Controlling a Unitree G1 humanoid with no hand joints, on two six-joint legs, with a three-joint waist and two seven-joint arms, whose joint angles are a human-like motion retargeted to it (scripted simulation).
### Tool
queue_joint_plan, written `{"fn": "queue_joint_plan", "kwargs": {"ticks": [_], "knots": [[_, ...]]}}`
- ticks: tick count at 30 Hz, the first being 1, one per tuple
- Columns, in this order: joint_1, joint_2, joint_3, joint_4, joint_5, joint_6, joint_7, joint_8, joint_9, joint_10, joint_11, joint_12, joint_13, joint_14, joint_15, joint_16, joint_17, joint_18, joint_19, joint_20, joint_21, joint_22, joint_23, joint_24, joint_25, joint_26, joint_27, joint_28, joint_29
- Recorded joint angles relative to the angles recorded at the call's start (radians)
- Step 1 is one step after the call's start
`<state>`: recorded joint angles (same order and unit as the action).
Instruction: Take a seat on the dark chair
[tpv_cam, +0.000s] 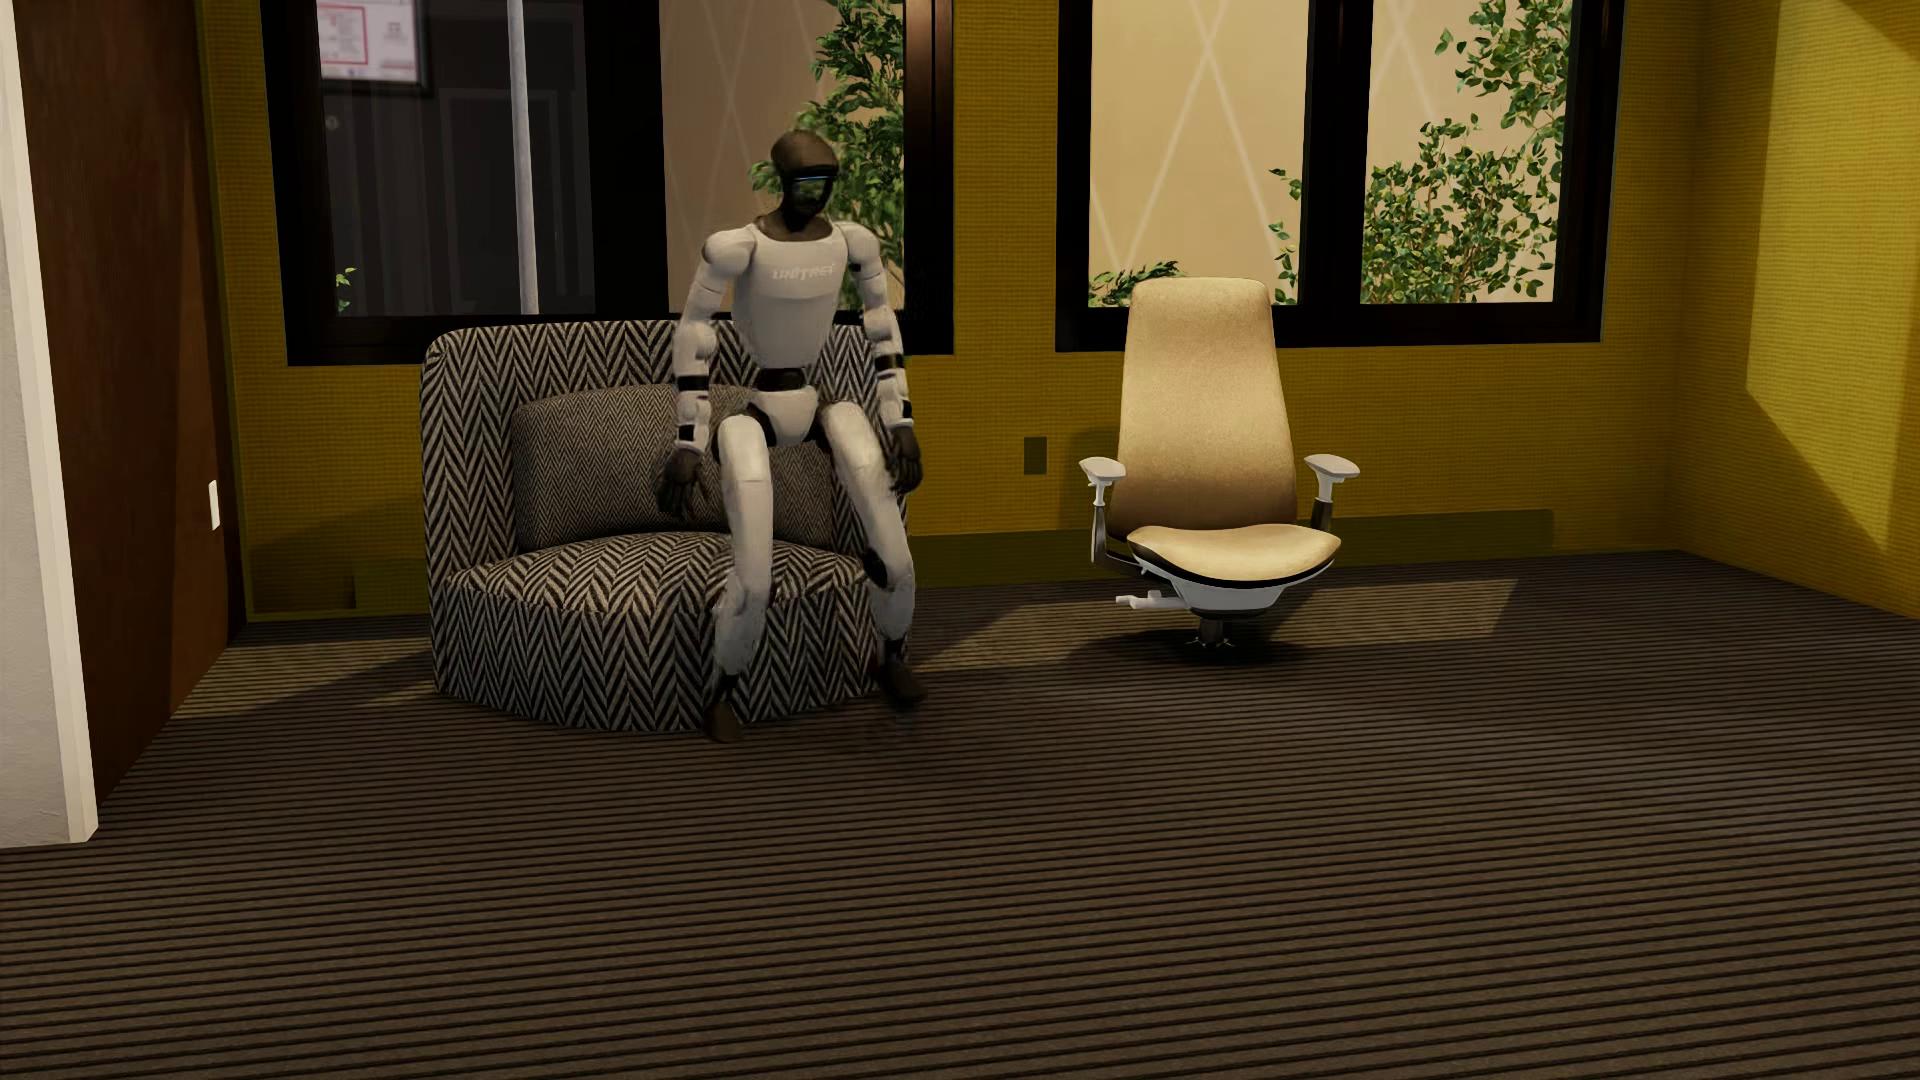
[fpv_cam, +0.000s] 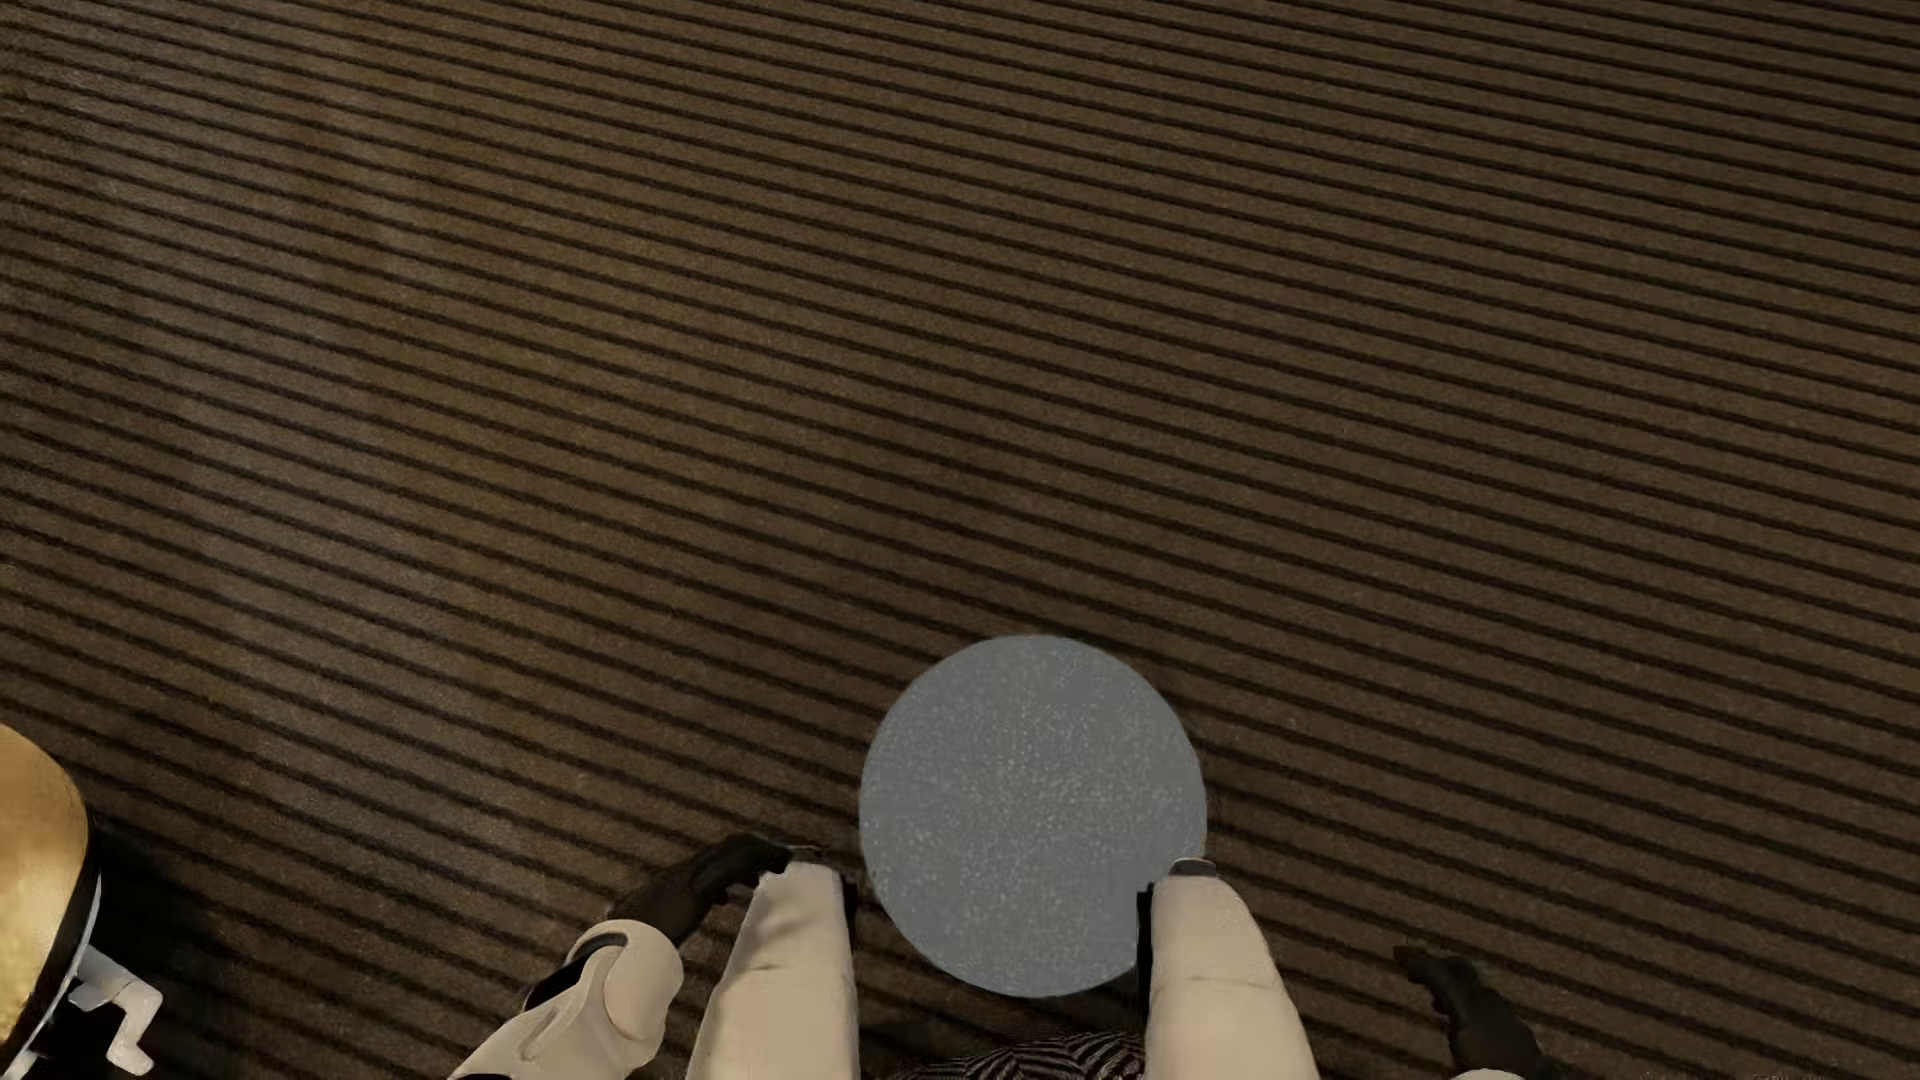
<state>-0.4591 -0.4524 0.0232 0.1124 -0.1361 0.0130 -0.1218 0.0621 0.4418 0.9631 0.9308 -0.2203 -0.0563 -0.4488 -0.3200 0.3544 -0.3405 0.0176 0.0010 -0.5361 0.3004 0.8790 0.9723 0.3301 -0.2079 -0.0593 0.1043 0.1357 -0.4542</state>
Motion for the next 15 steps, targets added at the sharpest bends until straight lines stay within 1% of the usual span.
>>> {"fn": "queue_joint_plan", "kwargs": {"ticks": [1,2,3,4,5,6,7,8,9,10,11,12,13,14,15], "knots": [[-0.012,-0.067,-0.012,0.032,-0.005,0.011,0.012,0.023,0.039,-0.021,0.087,-0.018,-0.021,-0.048,-0.035,0.016,-0.028,-0.037,0.014,0.037,0.004,0.008,-0.009,-0.015,-0.020,0.015,-0.003,-0.005,0.027],[-0.088,-0.153,-0.018,0.042,-0.023,0.019,0.012,0.026,0.063,0.027,0.190,-0.027,-0.028,-0.094,-0.064,0.032,-0.039,-0.051,0.017,0.060,-0.013,0.009,-0.020,-0.047,-0.054,0.006,0.032,0.003,0.081],[-0.219,-0.252,-0.019,0.043,-0.049,0.027,0.002,0.034,0.086,0.153,0.310,-0.042,-0.031,-0.110,-0.104,0.043,-0.075,-0.089,0.035,0.070,-0.021,0.015,-0.063,-0.064,-0.066,0.006,-0.041,0.026,0.108],[-0.338,-0.340,-0.016,0.060,-0.065,0.045,-0.010,0.037,0.106,0.265,0.415,-0.063,-0.026,-0.141,-0.118,0.059,-0.100,-0.130,0.045,0.083,-0.035,0.024,-0.094,-0.068,-0.083,0.025,-0.056,-0.003,0.127],[-0.406,-0.422,-0.007,0.088,-0.063,0.037,0.018,0.058,0.146,0.356,0.522,-0.078,-0.032,-0.190,-0.152,0.080,-0.119,-0.135,0.058,0.098,-0.031,0.014,-0.131,-0.096,-0.103,0.036,-0.044,0.014,0.128],[-0.482,-0.475,-0.009,0.103,-0.064,0.042,-0.002,0.067,0.193,0.459,0.616,-0.106,-0.067,-0.210,-0.180,0.097,-0.131,-0.160,0.061,0.102,-0.015,0.032,-0.130,-0.114,-0.095,0.028,-0.051,0.038,0.127],[-0.551,-0.515,-0.007,0.106,-0.075,0.046,-0.047,0.071,0.226,0.543,0.701,-0.120,-0.083,-0.224,-0.207,0.113,-0.141,-0.190,0.077,0.091,-0.013,0.039,-0.145,-0.132,-0.091,0.038,-0.045,0.058,0.118],[-0.607,-0.547,-0.003,0.094,-0.084,0.047,-0.063,0.089,0.257,0.616,0.776,-0.137,-0.095,-0.230,-0.236,0.117,-0.147,-0.195,0.081,0.079,-0.023,0.043,-0.158,-0.134,-0.081,0.031,-0.039,0.096,0.096],[-0.652,-0.582,-0.002,0.084,-0.081,0.045,-0.080,0.102,0.282,0.684,0.846,-0.151,-0.105,-0.235,-0.265,0.124,-0.160,-0.199,0.081,0.091,-0.019,0.042,-0.163,-0.139,-0.080,0.042,-0.019,0.043,0.080],[-0.699,-0.606,0.002,0.082,-0.076,0.047,-0.104,0.105,0.299,0.746,0.894,-0.151,-0.121,-0.234,-0.268,0.131,-0.164,-0.200,0.087,0.113,-0.011,0.021,-0.168,-0.129,-0.091,0.055,-0.010,0.023,0.051],[-0.725,-0.622,0.004,0.080,-0.070,0.044,-0.130,0.125,0.315,0.798,0.951,-0.138,-0.129,-0.236,-0.299,0.132,-0.174,-0.211,0.108,0.117,0.035,-0.001,-0.177,-0.151,-0.042,0.039,-0.025,0.030,0.025],[-0.722,-0.619,0.009,0.083,-0.079,0.042,-0.138,0.130,0.338,0.829,0.985,-0.133,-0.151,-0.241,-0.303,0.127,-0.185,-0.217,0.135,0.125,0.031,-0.009,-0.174,-0.142,-0.061,0.035,-0.002,0.029,-0.003],[-0.711,-0.599,0.012,0.083,-0.089,0.043,-0.138,0.130,0.354,0.838,1.003,-0.131,-0.174,-0.230,-0.319,0.109,-0.191,-0.225,0.136,0.123,0.017,-0.005,-0.171,-0.145,-0.061,0.024,0.001,0.027,0.036],[-0.694,-0.581,0.012,0.086,-0.111,0.041,-0.134,0.126,0.363,0.844,1.010,-0.121,-0.185,-0.217,-0.309,0.088,-0.185,-0.238,0.144,0.120,0.007,0.012,-0.169,-0.143,-0.054,0.014,0.015,0.042,0.010],[-0.667,-0.557,0.004,0.087,-0.123,0.045,-0.126,0.121,0.370,0.839,1.017,-0.105,-0.195,-0.213,-0.308,0.070,-0.175,-0.242,0.148,0.130,0.007,0.026,-0.158,-0.137,-0.047,0.023,0.022,0.051,-0.001]]}}
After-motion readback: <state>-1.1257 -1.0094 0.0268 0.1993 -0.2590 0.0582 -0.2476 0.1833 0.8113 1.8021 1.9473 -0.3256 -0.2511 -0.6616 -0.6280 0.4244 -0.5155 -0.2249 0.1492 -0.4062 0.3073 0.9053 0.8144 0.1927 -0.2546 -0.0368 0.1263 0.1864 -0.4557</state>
